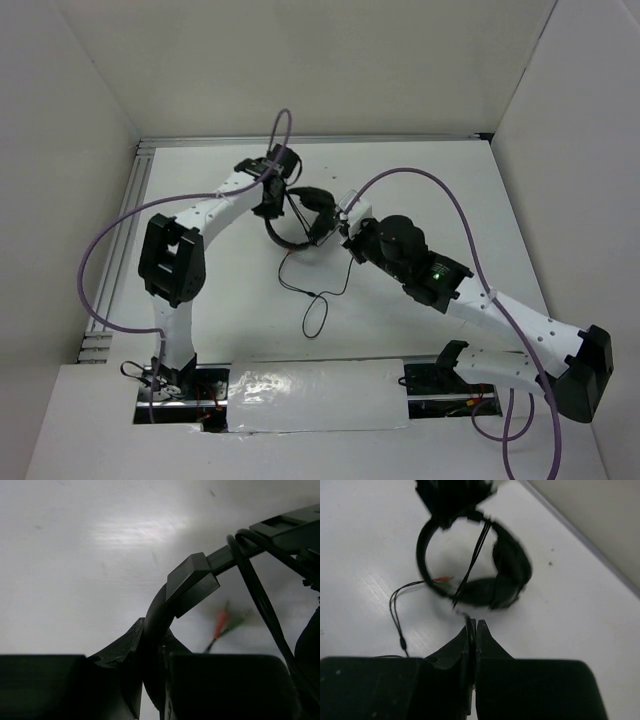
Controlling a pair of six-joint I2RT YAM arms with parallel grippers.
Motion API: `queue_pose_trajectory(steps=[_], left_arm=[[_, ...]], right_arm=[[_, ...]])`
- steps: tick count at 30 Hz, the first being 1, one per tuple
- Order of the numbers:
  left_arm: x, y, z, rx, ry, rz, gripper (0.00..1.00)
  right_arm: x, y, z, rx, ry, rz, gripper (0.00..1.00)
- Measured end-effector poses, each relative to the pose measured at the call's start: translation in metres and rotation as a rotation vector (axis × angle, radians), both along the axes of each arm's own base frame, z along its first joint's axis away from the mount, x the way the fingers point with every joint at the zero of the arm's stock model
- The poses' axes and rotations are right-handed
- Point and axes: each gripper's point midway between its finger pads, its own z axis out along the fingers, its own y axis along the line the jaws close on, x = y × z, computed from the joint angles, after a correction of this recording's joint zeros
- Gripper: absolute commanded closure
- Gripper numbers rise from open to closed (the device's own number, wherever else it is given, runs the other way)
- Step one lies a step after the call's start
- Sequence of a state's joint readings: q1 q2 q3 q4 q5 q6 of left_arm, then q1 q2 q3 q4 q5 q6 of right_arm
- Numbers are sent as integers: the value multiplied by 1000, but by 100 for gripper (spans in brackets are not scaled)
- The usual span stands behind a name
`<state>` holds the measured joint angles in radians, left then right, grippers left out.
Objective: Wrap the headphones
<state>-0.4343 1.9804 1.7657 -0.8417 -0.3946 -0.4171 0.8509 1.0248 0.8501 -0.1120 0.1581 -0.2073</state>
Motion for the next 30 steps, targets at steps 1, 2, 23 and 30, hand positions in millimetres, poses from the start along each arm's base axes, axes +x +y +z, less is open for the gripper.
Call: queue_pose_trajectory(steps=[1, 2, 23, 30], left_arm=[[-9, -13, -11, 1, 22, -56, 100], [-19, -25, -22, -2, 49, -108, 100], [-88, -124, 33, 15, -331, -700, 100], [-105, -128, 41, 38, -374, -808, 100]], right_arm=[[2, -1, 6, -23, -34, 14, 100], [4, -1, 13, -45, -65, 30, 100], [114, -78, 20, -285, -150, -113, 84], [137, -96, 52, -210, -246, -221, 71]])
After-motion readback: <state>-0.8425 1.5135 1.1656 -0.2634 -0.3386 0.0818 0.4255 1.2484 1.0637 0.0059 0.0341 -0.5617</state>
